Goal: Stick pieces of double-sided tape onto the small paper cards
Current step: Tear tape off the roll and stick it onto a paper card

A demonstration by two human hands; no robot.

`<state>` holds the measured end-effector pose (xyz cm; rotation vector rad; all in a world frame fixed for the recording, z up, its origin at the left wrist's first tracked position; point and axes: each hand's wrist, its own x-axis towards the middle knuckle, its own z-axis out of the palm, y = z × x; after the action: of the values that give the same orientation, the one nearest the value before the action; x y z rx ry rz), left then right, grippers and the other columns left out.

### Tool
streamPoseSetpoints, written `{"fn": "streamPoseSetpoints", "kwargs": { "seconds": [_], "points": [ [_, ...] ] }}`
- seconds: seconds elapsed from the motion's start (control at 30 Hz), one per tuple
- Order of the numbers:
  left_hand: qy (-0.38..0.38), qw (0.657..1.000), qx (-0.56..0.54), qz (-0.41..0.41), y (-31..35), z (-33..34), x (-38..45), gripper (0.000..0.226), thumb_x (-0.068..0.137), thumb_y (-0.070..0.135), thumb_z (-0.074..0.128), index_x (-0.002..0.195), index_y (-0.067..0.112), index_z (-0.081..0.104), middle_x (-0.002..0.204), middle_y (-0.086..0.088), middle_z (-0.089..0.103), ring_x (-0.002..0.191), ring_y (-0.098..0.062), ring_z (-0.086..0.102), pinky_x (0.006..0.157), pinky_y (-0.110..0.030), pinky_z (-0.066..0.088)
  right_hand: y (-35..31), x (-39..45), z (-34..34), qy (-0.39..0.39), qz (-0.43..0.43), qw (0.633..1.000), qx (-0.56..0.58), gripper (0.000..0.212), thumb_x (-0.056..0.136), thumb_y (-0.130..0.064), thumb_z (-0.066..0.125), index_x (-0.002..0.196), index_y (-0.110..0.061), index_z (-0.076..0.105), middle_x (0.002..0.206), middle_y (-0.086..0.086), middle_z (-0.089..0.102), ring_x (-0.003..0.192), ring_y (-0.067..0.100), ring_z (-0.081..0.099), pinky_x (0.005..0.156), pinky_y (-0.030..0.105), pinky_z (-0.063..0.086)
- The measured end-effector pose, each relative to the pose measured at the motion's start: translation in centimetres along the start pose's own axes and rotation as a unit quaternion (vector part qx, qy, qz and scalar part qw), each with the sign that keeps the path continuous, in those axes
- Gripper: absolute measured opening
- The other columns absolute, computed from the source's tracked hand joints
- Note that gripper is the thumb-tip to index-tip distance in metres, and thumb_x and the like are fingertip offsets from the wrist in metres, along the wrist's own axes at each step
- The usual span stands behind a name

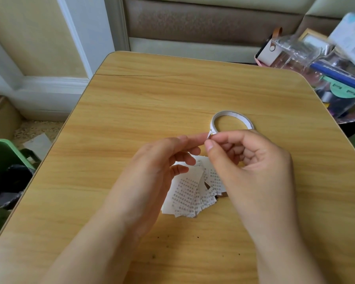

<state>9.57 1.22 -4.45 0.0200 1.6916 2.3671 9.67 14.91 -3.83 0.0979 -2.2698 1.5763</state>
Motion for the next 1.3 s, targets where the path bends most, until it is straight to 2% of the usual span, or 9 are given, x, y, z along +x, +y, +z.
{"fn": "streamPoseSetpoints", "kwargs": {
  "seconds": [0.13,0.27,0.57,0.77,0.93,1.1,1.2,1.3],
  "points": [
    [-0.007,1.0,0.01,0.001,-0.03,-0.01,0.03,0.04,0.066,0.039,0.056,0.094,0.022,0.078,0.08,0.008,0.064,0.077,-0.007,0.054,0.079,-0.03,0.04,0.06,0.03,-0.02,-0.001,0.013,1.0,0.013,0.004,0.074,-0.022,0.071,0.073,-0.026,0.07,0.07,-0.002,0.066,0.063,0.012,0.058,0.06,0.025,0.049],
    [0.003,1.0,0.004,-0.009,0.05,0.07,0.07,0.036,0.075,0.032,0.049,0.092,0.02,0.078,0.077,0.006,0.063,0.075,-0.008,0.054,0.077,-0.03,0.04,0.08,0.06,0.04,0.001,0.018,1.0,0.02,0.007,0.075,-0.02,0.07,0.071,-0.026,0.07,0.068,-0.003,0.066,0.061,0.01,0.057,0.059,0.022,0.047],
    [0.004,1.0,-0.011,-0.022,-0.03,-0.03,0.12,0.039,0.076,0.031,0.046,0.094,0.016,0.078,0.076,0.005,0.062,0.076,-0.01,0.053,0.078,-0.031,0.039,0.06,0.09,-0.11,-0.006,0.03,0.999,0.043,0.015,0.08,-0.013,0.071,0.07,-0.025,0.07,0.066,-0.003,0.067,0.058,0.004,0.055,0.057,0.014,0.043],
    [-0.009,0.999,-0.028,-0.03,0.07,-0.13,0.04,0.039,0.078,0.03,0.045,0.093,0.015,0.078,0.077,0.003,0.061,0.076,-0.01,0.053,0.079,-0.033,0.038,-0.04,0.1,-0.23,-0.01,0.029,0.998,0.052,0.014,0.081,-0.015,0.071,0.071,-0.025,0.071,0.069,-0.001,0.068,0.06,0.004,0.057,0.058,0.014,0.044],
    [-0.008,0.999,-0.022,-0.028,0.0,-0.21,0.09,0.04,0.078,0.03,0.045,0.095,0.013,0.077,0.077,0.003,0.061,0.076,-0.009,0.054,0.078,-0.032,0.039,0.02,0.1,-0.02,0.008,-0.008,1.0,0.0,0.008,0.074,-0.019,0.071,0.071,-0.027,0.069,0.07,-0.004,0.065,0.061,0.012,0.056,0.059,0.022,0.047],
    [-0.01,0.999,0.033,0.001,0.13,0.01,-0.05,0.034,0.071,0.034,0.054,0.093,0.024,0.078,0.079,0.008,0.064,0.078,-0.008,0.055,0.078,-0.031,0.039,0.21,0.1,-0.12,0.02,-0.053,0.997,-0.052,0.006,0.074,-0.02,0.071,0.073,-0.025,0.069,0.069,-0.005,0.062,0.061,0.016,0.055,0.058,0.026,0.047],
    [0.006,0.996,0.086,0.034,0.01,0.16,-0.05,0.037,0.065,0.045,0.052,0.09,0.034,0.078,0.082,0.01,0.066,0.081,-0.009,0.056,0.081,-0.032,0.038,0.47,0.14,-0.12,0.024,-0.072,0.994,-0.084,0.003,0.074,-0.02,0.071,0.075,-0.022,0.072,0.069,-0.007,0.061,0.061,0.014,0.053,0.057,0.023,0.046],
    [0.007,0.991,0.123,0.05,0.05,0.51,-0.18,0.038,0.065,0.044,0.054,0.092,0.03,0.077,0.081,0.014,0.066,0.084,-0.004,0.057,0.084,-0.028,0.036,0.63,0.12,-0.05,0.029,-0.083,0.989,-0.117,0.004,0.074,-0.018,0.07,0.075,-0.021,0.072,0.068,-0.008,0.06,0.061,0.013,0.052,0.056,0.017,0.044]
  ]
}}
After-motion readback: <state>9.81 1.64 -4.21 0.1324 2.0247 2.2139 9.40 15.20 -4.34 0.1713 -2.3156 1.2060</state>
